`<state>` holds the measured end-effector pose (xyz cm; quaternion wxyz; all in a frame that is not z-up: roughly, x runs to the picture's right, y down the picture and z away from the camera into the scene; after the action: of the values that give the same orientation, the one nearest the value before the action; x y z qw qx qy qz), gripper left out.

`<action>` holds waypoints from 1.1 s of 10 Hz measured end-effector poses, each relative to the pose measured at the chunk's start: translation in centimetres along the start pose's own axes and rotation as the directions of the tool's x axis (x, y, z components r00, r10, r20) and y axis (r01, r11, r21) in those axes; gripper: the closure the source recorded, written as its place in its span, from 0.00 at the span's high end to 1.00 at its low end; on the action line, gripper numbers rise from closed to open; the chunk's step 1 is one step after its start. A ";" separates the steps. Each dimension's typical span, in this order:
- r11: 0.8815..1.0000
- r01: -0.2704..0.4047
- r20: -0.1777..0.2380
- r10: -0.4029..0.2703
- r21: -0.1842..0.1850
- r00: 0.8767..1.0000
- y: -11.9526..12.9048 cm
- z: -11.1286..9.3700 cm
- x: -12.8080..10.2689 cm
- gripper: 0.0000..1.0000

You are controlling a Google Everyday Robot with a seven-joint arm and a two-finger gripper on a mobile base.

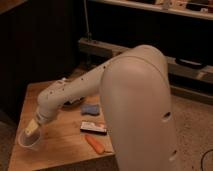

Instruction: Pick up the ceramic cup

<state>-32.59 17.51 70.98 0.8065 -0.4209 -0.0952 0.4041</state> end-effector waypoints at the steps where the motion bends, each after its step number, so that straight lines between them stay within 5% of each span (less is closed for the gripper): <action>1: 1.000 -0.001 -0.015 0.001 0.000 1.000 0.0 0.6 0.1 0.80; 3: 1.000 0.000 -0.043 0.000 -0.001 0.999 0.1 1.8 0.1 0.73; 7: 1.000 -0.008 -0.089 0.008 0.006 0.996 -0.3 3.4 0.2 0.32; 11: 1.000 -0.006 -0.121 0.008 0.011 0.993 -0.4 4.0 0.4 0.11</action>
<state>-34.12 20.11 73.70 0.8116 -0.4407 -0.0424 0.3812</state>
